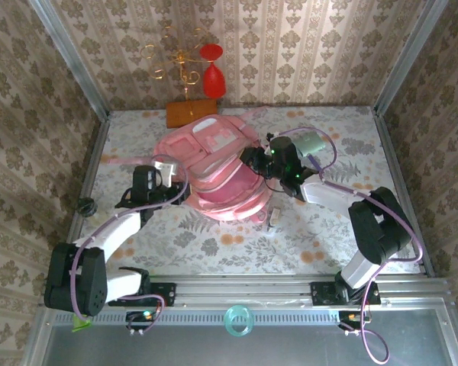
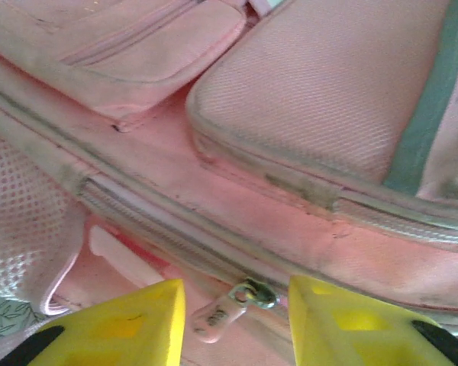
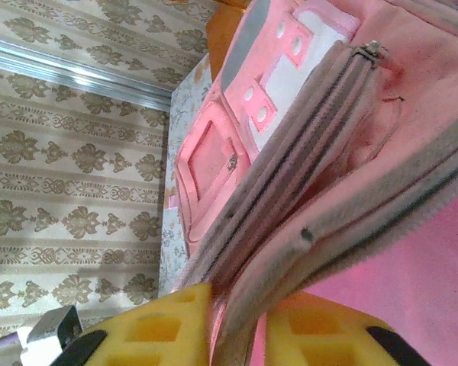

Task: Pack the student bag

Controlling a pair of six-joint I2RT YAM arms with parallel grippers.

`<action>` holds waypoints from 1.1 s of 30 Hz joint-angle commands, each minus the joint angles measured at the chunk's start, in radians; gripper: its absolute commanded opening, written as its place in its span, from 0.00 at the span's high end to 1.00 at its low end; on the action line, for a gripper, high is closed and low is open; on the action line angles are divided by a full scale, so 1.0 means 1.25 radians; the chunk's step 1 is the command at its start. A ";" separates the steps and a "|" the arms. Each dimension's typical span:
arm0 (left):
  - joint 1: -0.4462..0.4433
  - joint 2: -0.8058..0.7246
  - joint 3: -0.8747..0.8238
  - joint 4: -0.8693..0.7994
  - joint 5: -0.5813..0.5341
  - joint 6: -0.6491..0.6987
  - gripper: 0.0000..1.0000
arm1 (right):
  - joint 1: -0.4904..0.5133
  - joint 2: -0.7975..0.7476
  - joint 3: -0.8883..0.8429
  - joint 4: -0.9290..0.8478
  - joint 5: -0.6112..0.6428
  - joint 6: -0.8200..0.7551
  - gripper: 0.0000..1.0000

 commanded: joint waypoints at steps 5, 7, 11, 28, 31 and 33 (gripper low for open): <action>0.002 0.041 -0.009 -0.025 0.034 0.018 0.54 | -0.010 0.032 -0.036 0.043 0.029 0.023 0.86; 0.004 0.060 -0.004 -0.036 0.028 0.018 0.54 | -0.009 0.036 -0.025 0.034 0.029 0.023 0.91; 0.019 0.069 -0.021 -0.017 0.023 -0.001 0.55 | -0.009 0.034 -0.003 0.009 0.030 0.008 0.94; 0.053 -0.005 -0.088 0.014 0.025 -0.048 0.58 | -0.010 0.043 0.022 -0.012 0.038 -0.006 0.97; 0.056 -0.033 -0.098 0.008 0.013 -0.048 0.55 | -0.010 0.045 0.020 -0.011 0.039 -0.005 0.97; 0.054 -0.025 -0.092 -0.007 0.007 -0.034 0.54 | -0.010 0.045 0.017 -0.007 0.039 -0.003 0.97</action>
